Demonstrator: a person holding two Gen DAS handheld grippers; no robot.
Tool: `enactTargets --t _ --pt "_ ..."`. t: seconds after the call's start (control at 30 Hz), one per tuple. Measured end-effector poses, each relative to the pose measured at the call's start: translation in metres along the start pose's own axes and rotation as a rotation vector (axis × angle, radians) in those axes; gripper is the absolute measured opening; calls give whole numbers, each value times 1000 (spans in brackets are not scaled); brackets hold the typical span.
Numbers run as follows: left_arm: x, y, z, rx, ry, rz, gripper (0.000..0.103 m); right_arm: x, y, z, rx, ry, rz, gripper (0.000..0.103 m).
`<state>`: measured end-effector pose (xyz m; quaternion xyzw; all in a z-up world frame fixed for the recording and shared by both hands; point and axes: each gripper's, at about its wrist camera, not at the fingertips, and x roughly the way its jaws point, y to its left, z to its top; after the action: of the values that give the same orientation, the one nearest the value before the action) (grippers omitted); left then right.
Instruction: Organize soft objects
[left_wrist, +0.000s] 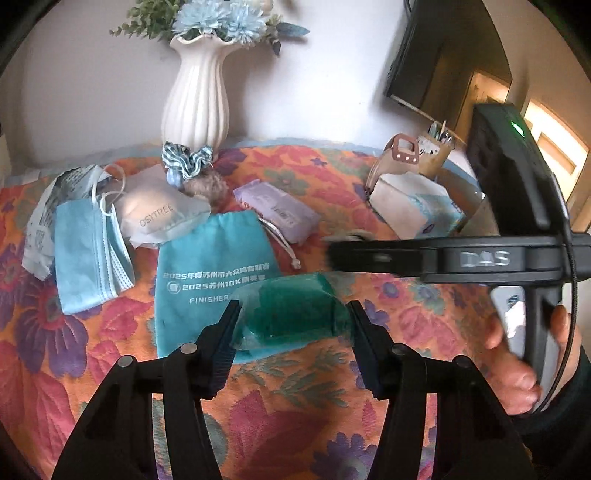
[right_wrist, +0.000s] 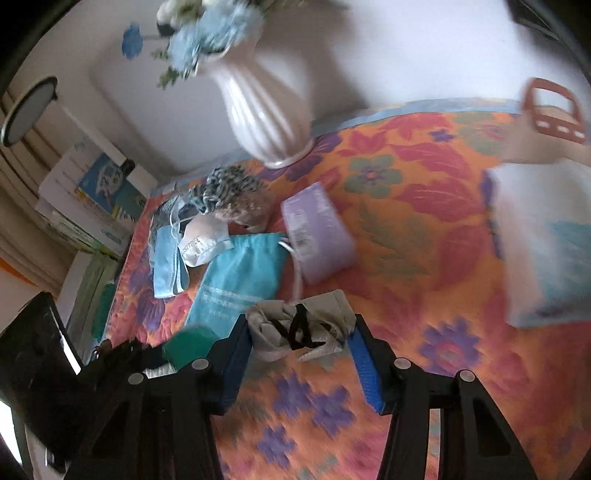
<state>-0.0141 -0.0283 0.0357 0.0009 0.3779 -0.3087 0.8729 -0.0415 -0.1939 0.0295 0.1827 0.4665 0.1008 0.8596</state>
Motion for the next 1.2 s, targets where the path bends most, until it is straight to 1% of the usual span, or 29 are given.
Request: enactTargets --t 0.07,0.13,0.2,0.23,0.27,0.3,0.33,0.37,0.4,0.47,0.57,0.7,0.73,0.83,0.87,0.9,0.93,1.0,1.03,1.07,1.1,1.17,1.2 --pt "0 1 0 -5 -7 0 54 -12 -6 -8 -10 -2 -40 51" --pt "-1 3 1 -15 -14 0 54 -16 -7 -19 -57 29 -64 51" --pt "-5 7 -1 -31 -19 -5 54 -14 -2 -34 -144 68 -68 51" --pt "-6 9 -1 -40 -19 -7 54 -14 2 -42 -201 83 -92 51" --pt "-6 11 -1 -47 -17 -8 54 -15 6 -51 -264 89 -153 56" --pt "-6 12 -1 -51 -13 -10 54 -16 8 -57 -304 88 -204 62" --pt "-6 12 0 -51 -13 -10 54 -19 9 -65 -347 83 -270 65" --pt "-5 11 0 -49 -13 -9 54 -22 7 -70 -362 82 -303 71" --pt "-5 10 0 -43 -12 -6 54 -28 2 -75 -359 84 -329 75" --pt "-4 7 0 -30 -11 -5 54 -37 -9 -80 -303 90 -314 75" --pt "-4 5 0 -21 -12 -5 54 -50 -24 -84 -180 91 -196 75" --pt "-4 6 0 -23 -13 -8 54 -45 -27 -75 -48 96 -53 75" --pt "-4 6 0 -24 -14 -8 54 -42 -25 -71 -31 90 -53 75" --pt "-5 7 0 -29 -13 -9 54 -30 -11 -60 -44 73 -84 75" --pt "-5 7 0 -30 -13 -10 54 -26 -6 -57 -55 65 -103 74" --pt "-5 7 0 -30 -13 -11 54 -22 -1 -57 -65 61 -126 69" --pt "-5 7 0 -31 -13 -9 54 -17 4 -54 -85 56 -158 67" --pt "-5 7 -1 -31 -13 -9 54 -10 19 -56 -166 37 -264 56" --pt "-4 7 -1 -31 -13 -9 54 -3 29 -59 -235 30 -347 53" --pt "-4 8 -1 -31 -11 -7 54 -1 35 -63 -283 15 -385 48" --pt "-4 8 -1 -31 -11 0 54 -2 43 -68 -324 -1 -378 35" --pt "-5 7 -1 -28 -14 11 54 -4 48 -73 -344 -4 -370 35" --pt "-5 6 -1 -24 -17 14 54 -6 47 -75 -334 1 -354 35"
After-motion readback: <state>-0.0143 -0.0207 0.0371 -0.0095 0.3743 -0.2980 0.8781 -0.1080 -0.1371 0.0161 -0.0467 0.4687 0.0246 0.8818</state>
